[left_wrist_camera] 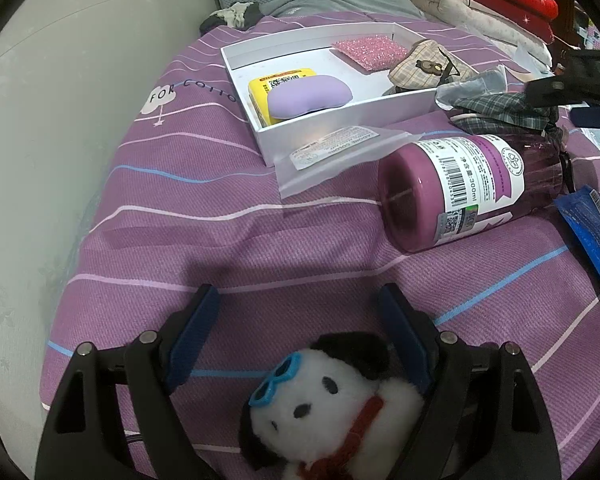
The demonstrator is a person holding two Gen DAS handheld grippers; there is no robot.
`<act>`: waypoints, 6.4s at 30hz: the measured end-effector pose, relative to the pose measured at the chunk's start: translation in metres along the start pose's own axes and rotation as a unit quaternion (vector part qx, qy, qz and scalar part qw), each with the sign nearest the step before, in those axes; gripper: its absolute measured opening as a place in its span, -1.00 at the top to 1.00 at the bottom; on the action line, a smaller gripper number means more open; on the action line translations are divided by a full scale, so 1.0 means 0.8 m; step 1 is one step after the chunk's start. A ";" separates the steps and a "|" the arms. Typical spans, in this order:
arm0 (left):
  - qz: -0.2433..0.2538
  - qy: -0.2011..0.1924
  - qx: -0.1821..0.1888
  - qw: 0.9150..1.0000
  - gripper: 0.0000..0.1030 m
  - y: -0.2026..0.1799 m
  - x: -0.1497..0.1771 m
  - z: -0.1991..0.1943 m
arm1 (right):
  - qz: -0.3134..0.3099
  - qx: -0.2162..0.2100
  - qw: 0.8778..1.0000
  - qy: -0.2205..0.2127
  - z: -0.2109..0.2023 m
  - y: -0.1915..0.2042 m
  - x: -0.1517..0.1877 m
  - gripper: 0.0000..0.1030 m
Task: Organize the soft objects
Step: 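Grasp the plaid cloth bear beside the tray with the right gripper, then lift the plaid cloth bear with the right gripper and hold it above the tray, then grasp the clear plastic bag with the left gripper while the right holds the cloth bear, then carry the plastic bag into the tray with the left gripper while the right carries the bear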
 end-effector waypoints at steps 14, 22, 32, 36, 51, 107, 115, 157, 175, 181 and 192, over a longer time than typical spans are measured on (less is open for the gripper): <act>0.000 0.000 0.000 1.000 -0.60 0.000 0.000 0.000 | 0.080 -0.065 0.995 -0.003 0.016 -0.004 0.005 0.21; 0.000 0.000 0.000 1.000 -0.60 0.000 0.000 0.000 | 0.075 -0.128 0.988 -0.042 -0.046 0.025 -0.011 0.22; 0.000 0.000 0.000 1.000 -0.60 -0.001 0.000 0.000 | 0.105 -0.178 0.978 0.007 -0.111 0.091 -0.094 0.21; 0.000 -0.001 -0.001 1.000 -0.60 -0.001 0.000 0.000 | 0.066 -0.192 0.979 -0.008 -0.130 0.127 -0.119 0.20; -0.005 -0.002 -0.001 1.000 -0.61 0.000 -0.001 -0.001 | 0.053 -0.106 0.990 0.076 -0.017 0.089 -0.001 0.18; -0.058 -0.074 0.025 0.995 -0.48 0.036 -0.041 -0.066 | 0.062 -0.186 0.978 0.067 -0.024 0.050 -0.016 0.18; 0.093 -0.044 -0.001 0.995 -0.48 0.017 -0.066 -0.041 | 0.064 -0.189 0.978 0.066 -0.026 0.050 -0.017 0.18; 0.036 -0.019 0.102 0.994 0.86 0.016 -0.128 -0.018 | 0.053 -0.186 0.977 0.085 -0.007 0.071 -0.013 0.17; -0.028 -0.080 0.110 0.990 0.87 0.065 -0.179 -0.055 | 0.073 -0.193 0.977 0.060 -0.022 0.080 -0.042 0.17; -0.031 -0.086 0.101 0.991 0.87 0.068 -0.208 -0.040 | 0.100 -0.220 0.969 0.046 -0.028 0.098 -0.081 0.17; -0.050 -0.085 0.094 0.991 0.87 0.086 -0.243 0.008 | 0.104 -0.221 0.968 0.058 0.029 0.140 -0.127 0.17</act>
Point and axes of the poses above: each gripper's, at about its wrist camera, not at the fingertips, and z roughly the way its jaws point, y to its left, x to its underside, the point moved 10 cm from there along z, roughly the way its jaws point, and after that the axes turned 6 degrees about z, right-handed, at the moved point
